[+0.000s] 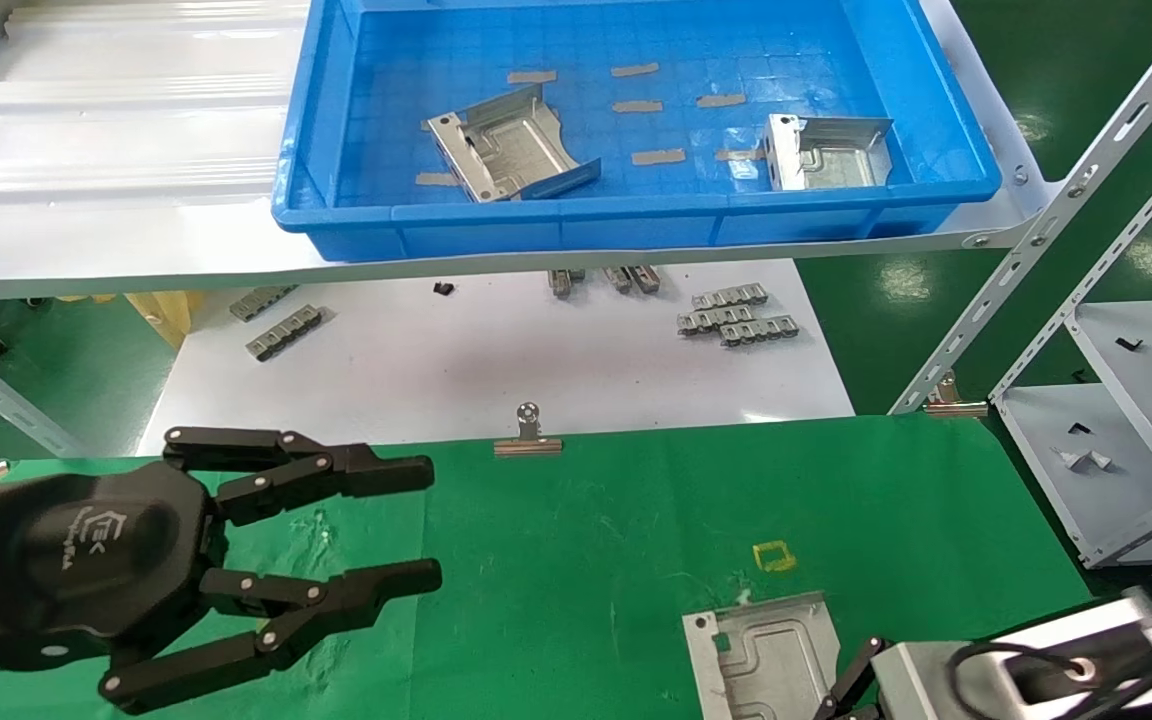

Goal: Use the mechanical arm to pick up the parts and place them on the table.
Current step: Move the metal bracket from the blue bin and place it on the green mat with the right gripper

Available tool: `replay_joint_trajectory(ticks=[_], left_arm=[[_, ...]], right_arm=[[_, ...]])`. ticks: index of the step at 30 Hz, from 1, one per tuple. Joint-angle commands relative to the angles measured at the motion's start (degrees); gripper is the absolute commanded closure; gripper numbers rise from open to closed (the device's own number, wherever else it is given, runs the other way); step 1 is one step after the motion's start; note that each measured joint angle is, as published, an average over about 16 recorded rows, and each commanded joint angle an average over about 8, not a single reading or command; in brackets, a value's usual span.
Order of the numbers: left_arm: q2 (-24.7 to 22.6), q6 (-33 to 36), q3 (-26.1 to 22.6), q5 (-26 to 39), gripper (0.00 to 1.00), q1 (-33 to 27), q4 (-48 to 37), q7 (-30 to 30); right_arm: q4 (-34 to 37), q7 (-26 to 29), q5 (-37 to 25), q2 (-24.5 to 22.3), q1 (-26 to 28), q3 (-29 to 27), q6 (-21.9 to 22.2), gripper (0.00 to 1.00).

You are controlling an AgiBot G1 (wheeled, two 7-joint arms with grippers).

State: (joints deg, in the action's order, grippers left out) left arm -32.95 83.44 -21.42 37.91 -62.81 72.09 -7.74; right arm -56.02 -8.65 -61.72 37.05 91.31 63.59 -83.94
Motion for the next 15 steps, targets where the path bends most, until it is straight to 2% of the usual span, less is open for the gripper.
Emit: replay_joint_trajectory(ticks=[1, 9, 15], left_arm=[[0.0, 0.0, 0.0, 0.0, 0.0, 0.0, 0.0, 0.0], [0.0, 0.0, 0.0, 0.0, 0.0, 0.0, 0.0, 0.0], [0.0, 0.0, 0.0, 0.0, 0.0, 0.0, 0.0, 0.0]], right_arm=[[0.8, -2.1, -2.7, 0.4, -2.5, 1.4, 2.1, 1.0], [9.8, -10.2, -4.0, 4.5, -3.4, 0.5, 8.0, 1.0], [19.0, -14.9, -4.6, 8.1, -1.9, 0.1, 8.1, 1.0]])
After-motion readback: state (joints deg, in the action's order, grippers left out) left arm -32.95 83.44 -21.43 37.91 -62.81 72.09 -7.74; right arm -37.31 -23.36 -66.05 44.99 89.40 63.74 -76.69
